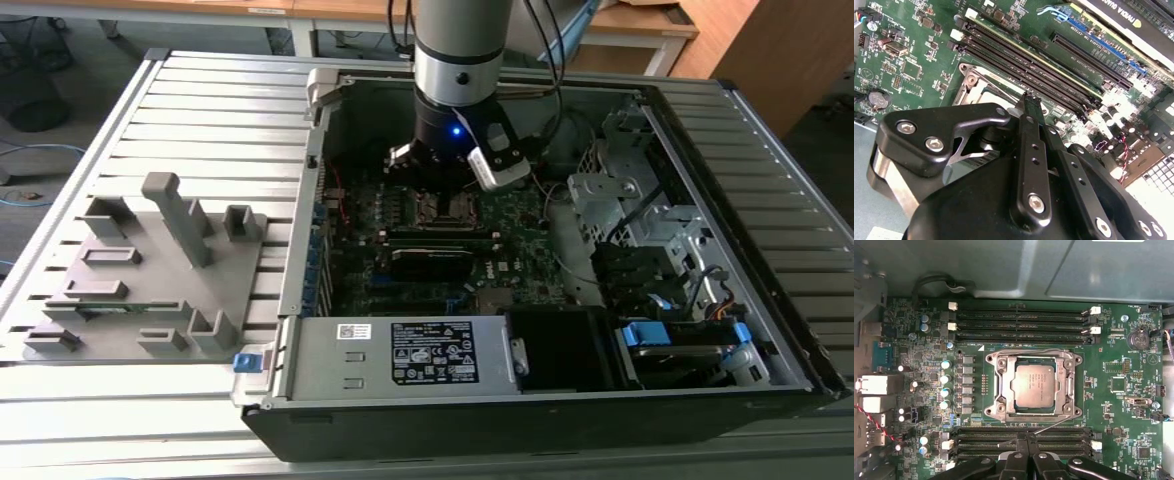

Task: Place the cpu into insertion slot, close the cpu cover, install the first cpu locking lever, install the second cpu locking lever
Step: 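Install the second cpu locking lever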

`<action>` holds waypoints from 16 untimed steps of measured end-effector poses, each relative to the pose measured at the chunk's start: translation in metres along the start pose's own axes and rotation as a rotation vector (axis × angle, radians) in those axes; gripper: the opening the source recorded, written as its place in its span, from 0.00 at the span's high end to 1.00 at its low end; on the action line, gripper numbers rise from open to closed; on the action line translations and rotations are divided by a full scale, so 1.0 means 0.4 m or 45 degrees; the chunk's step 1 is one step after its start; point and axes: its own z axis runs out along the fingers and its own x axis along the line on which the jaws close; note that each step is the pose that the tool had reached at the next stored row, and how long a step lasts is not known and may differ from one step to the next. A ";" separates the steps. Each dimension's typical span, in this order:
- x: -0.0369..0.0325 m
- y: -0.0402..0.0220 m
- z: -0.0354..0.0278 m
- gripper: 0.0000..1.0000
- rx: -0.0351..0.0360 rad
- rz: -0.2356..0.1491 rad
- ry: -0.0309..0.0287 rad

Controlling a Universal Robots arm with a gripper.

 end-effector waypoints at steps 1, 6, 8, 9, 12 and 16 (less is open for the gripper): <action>0.000 0.000 0.000 0.89 0.0000 0.000 0.0000; 0.011 0.000 0.004 0.89 -0.0001 0.000 -0.0012; 0.018 0.000 0.008 0.89 -0.0003 0.000 -0.0020; 0.020 0.000 0.010 0.89 -0.0001 0.000 -0.0020; 0.025 -0.001 0.019 0.89 0.0004 0.000 -0.0018; 0.031 -0.001 0.034 0.89 0.0003 0.000 -0.0020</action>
